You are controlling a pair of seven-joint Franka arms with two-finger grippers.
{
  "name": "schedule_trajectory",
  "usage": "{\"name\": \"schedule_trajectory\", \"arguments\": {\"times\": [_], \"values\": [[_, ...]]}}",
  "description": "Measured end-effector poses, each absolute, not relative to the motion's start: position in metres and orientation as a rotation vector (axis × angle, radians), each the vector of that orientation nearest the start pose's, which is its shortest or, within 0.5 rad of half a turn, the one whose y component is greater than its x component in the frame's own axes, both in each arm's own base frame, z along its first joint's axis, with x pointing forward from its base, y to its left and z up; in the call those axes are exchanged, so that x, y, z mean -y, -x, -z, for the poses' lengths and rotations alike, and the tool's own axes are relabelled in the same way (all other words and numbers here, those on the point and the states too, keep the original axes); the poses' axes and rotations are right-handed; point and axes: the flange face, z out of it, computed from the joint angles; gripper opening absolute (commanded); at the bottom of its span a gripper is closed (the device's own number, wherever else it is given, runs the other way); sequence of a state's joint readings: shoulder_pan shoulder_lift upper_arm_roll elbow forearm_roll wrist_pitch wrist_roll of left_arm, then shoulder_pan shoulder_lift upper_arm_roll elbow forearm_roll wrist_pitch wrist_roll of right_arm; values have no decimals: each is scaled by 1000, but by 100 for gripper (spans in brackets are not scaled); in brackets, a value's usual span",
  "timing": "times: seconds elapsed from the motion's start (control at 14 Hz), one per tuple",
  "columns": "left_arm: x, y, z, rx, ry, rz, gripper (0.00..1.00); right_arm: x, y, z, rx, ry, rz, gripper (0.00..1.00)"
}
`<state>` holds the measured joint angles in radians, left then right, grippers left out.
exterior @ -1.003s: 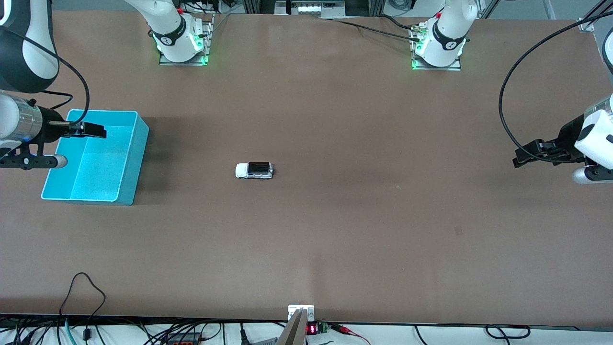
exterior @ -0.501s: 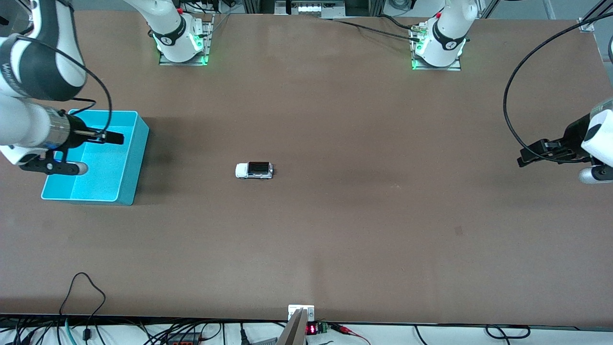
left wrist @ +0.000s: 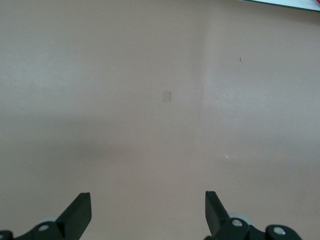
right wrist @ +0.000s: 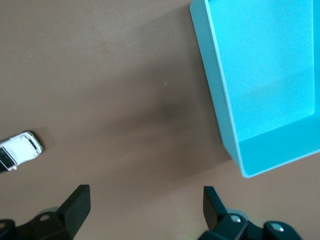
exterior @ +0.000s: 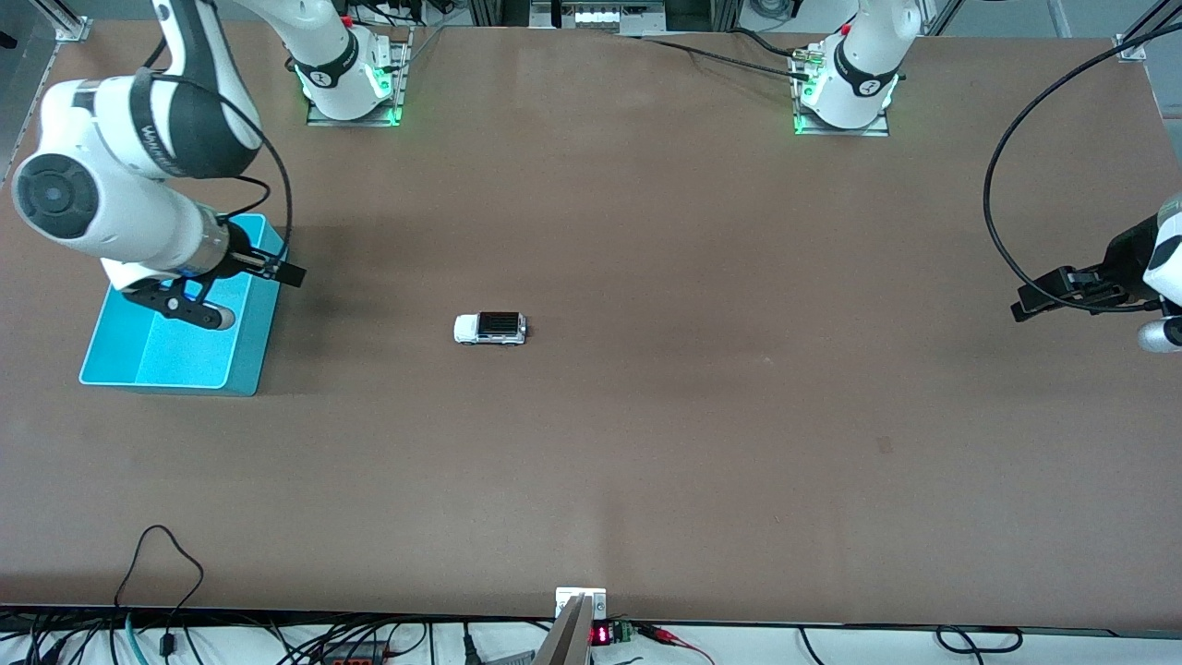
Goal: Wind and store white jeep toy
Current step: 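Reach the right gripper over the rolled white jeep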
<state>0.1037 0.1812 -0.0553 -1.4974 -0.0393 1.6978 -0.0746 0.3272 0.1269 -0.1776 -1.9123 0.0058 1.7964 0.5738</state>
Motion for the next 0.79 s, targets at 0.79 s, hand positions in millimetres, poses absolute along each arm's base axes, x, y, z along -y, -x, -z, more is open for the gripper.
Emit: {"name": "schedule_trajectory", "arguments": {"times": [0.79], "values": [[-27,-618,-566,142,3187,30,100,-244,-521,-334,-1711,2741,-45,100]]}}
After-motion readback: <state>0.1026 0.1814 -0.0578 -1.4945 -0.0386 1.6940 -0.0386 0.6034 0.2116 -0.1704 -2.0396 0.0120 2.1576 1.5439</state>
